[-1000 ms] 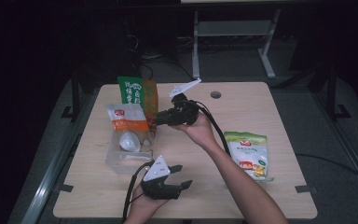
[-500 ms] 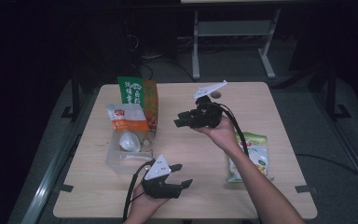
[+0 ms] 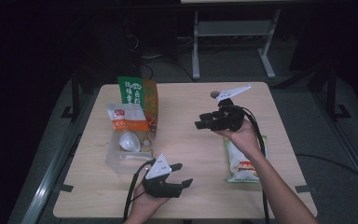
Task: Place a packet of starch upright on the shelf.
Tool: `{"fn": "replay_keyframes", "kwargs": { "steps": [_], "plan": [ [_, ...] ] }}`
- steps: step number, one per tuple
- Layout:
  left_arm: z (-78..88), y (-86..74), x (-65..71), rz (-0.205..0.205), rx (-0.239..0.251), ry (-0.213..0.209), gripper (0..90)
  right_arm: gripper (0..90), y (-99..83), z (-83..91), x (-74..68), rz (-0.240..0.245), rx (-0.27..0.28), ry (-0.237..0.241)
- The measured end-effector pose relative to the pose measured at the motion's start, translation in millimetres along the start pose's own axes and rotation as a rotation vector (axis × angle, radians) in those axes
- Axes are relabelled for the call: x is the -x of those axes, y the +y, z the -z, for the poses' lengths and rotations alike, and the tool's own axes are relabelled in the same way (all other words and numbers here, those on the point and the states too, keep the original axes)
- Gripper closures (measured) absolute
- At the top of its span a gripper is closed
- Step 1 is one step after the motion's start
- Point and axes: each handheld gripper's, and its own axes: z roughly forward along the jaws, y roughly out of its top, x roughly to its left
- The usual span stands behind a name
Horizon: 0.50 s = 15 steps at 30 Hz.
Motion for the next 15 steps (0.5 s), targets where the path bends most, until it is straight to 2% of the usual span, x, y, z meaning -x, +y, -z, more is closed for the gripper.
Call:
{"fn": "replay_keyframes", "kwargs": {
  "steps": [15],
  "plan": [
    [0.1, 0.2, -1.2, 0.009, -0.001, 0.003, 34.0, 45.3, -30.2, 29.9, 15.1, -0.041, -0.015, -0.062]
  ]
}}
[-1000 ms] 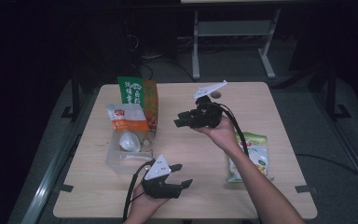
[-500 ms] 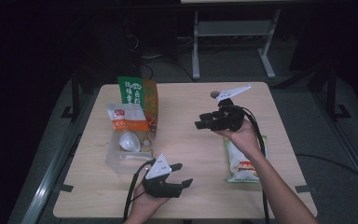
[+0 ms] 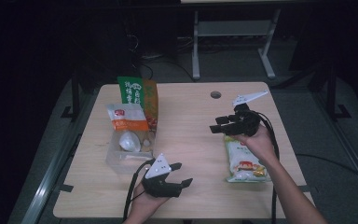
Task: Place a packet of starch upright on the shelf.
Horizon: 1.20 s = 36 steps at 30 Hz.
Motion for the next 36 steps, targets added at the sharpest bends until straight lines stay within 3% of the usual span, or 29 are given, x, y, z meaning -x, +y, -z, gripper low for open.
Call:
{"fn": "replay_keyframes", "kwargs": {
  "steps": [16, 26, 36],
  "plan": [
    [-2.1, 0.1, 1.3, 0.005, -0.001, -0.003, 32.7, 42.1, -34.5, 30.1, 17.2, -0.070, -0.031, -0.056],
    [-2.8, 0.4, 1.8, 0.007, 0.001, 0.001, 32.5, 42.0, -63.5, 47.8, 28.3, -0.115, -0.036, -0.097],
    [-4.9, 0.5, 1.6, 0.012, -0.005, -0.003, 32.0, 41.7, -100.1, 63.8, 44.5, -0.185, -0.051, -0.168]
  ]
}}
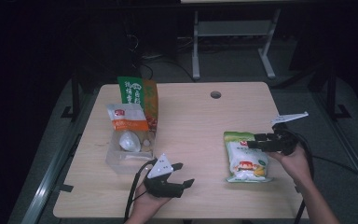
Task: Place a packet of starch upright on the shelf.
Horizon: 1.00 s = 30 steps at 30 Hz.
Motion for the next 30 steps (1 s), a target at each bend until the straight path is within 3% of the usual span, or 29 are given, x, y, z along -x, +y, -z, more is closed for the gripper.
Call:
{"fn": "replay_keyframes", "kwargs": {
  "steps": [11, 16, 20, 26, 30],
  "plan": [
    [-4.7, 1.9, 0.5, 0.023, 0.008, -0.021, 31.9, 43.3, -36.6, 5.2, 25.6, -0.089, -0.037, -0.094],
    [-8.9, 4.2, 2.3, 0.014, -0.008, -0.031, 31.7, 44.0, -49.3, 7.6, 34.6, -0.130, -0.037, -0.104],
    [-12.2, 5.6, 4.3, 0.012, -0.014, -0.037, 31.4, 49.6, -56.0, 5.7, 39.3, -0.168, -0.044, -0.098],
    [-16.8, 6.1, 3.2, 0.012, -0.027, -0.042, 31.3, 57.7, -62.3, 1.9, 44.7, -0.231, -0.020, -0.035],
    [-20.8, 6.3, 3.0, 0.018, -0.037, -0.043, 30.9, 70.9, -67.0, -2.1, 47.5, -0.259, -0.010, 0.019]
  ]
}}
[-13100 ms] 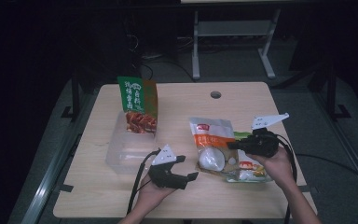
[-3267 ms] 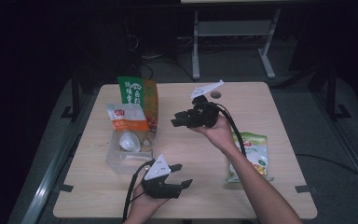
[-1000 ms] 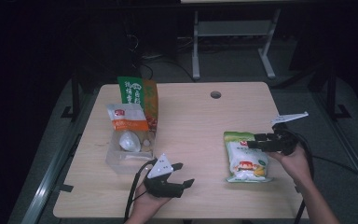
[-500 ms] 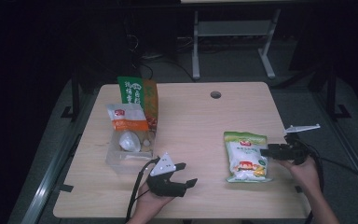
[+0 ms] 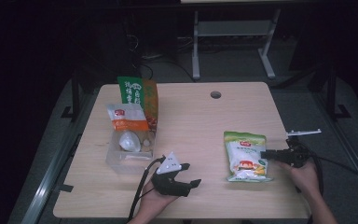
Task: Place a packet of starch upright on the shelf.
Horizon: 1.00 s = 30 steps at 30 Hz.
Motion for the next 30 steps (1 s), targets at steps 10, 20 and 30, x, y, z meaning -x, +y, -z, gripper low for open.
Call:
{"fn": "replay_keyframes", "kwargs": {
  "steps": [10, 20, 30],
  "plan": [
    [-13.1, 6.9, -1.1, 0.022, -0.005, -0.020, 30.4, 89.7, 0.0, -0.5, -10.7, 0.045, -0.001, 0.012],
    [-40.9, 20.1, 3.1, 0.036, -0.018, -0.061, 27.1, 90.0, -0.5, 14.2, -27.4, 0.109, 0.067, 0.011],
    [-66.7, 31.3, 7.7, 0.066, -0.007, -0.120, 25.9, 90.0, 10.9, 31.6, -59.4, 0.238, 0.139, 0.042]
  ]
}}
